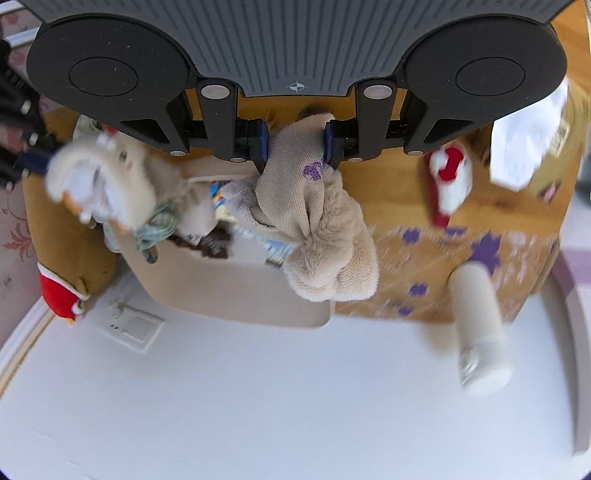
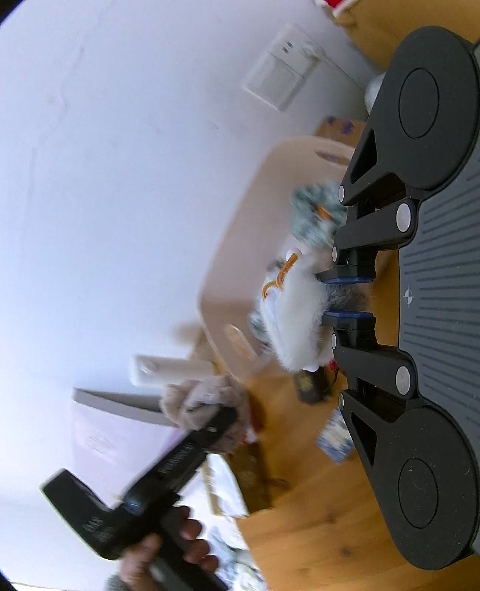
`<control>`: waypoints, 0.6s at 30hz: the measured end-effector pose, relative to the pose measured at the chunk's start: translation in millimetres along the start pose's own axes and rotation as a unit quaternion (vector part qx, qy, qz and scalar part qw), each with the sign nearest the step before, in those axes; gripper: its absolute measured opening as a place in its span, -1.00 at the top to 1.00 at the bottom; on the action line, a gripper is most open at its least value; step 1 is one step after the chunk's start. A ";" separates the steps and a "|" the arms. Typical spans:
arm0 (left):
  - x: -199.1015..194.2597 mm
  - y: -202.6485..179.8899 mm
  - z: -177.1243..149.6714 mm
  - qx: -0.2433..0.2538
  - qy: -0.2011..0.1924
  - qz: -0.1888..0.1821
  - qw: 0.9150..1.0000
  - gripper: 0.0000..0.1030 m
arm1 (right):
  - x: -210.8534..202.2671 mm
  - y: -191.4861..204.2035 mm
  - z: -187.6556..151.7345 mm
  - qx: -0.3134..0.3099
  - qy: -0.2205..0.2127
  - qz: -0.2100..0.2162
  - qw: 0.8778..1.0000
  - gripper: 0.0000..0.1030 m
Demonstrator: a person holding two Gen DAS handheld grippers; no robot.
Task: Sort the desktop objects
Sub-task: 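Carry the beige plush and white fluffy toy into the basket and release both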
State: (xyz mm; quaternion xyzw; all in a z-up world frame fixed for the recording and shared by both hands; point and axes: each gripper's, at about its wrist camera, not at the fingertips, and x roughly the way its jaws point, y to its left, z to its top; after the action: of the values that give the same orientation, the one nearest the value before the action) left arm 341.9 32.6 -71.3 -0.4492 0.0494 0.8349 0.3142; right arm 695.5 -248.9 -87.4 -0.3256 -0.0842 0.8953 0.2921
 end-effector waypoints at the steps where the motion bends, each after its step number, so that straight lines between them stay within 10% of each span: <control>1: 1.5 -3.8 4.6 0.008 -0.002 -0.005 1.000 0.47 | -1.9 -4.0 4.8 0.003 -0.008 -0.006 1.000 0.75; 18: 84.5 -58.3 39.0 0.094 0.020 0.006 0.995 0.47 | 90.2 -65.6 47.6 0.034 0.008 -0.089 0.995 0.75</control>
State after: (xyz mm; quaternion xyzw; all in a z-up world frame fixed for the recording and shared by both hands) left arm 313.3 133.9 -102.6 -0.4344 0.1366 0.8192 0.3486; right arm 640.4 -141.3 -76.3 -0.3137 -0.0802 0.8654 0.3824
